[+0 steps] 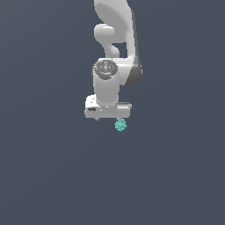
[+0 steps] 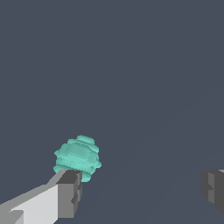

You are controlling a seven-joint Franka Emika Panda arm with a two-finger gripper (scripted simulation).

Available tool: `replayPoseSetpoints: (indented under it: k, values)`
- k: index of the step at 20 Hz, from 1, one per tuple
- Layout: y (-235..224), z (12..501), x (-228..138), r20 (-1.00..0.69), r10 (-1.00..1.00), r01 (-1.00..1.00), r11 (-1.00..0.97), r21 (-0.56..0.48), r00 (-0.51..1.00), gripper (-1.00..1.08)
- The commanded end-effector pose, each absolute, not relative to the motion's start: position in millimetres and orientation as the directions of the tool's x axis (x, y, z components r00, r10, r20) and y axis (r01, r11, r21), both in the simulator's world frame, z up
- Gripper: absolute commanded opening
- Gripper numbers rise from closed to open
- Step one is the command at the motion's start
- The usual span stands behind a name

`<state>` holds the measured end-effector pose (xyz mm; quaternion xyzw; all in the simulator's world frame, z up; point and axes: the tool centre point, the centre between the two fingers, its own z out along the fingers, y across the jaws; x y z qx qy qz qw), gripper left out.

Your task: Pick up the object and move it to a goal position.

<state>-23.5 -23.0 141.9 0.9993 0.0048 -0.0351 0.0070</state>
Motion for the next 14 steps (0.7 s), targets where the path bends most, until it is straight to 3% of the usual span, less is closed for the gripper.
replayPoseSetpoints:
  k: [1, 14]
  values:
    - [-22.1, 141.4, -23.7, -0.070, 0.022, 0.022, -1.000, 0.013, 0.997, 1.00]
    - [-10.9, 130.3, -29.2, -0.062, 0.245, 0.245, -0.969, 0.003, 0.968, 1.00]
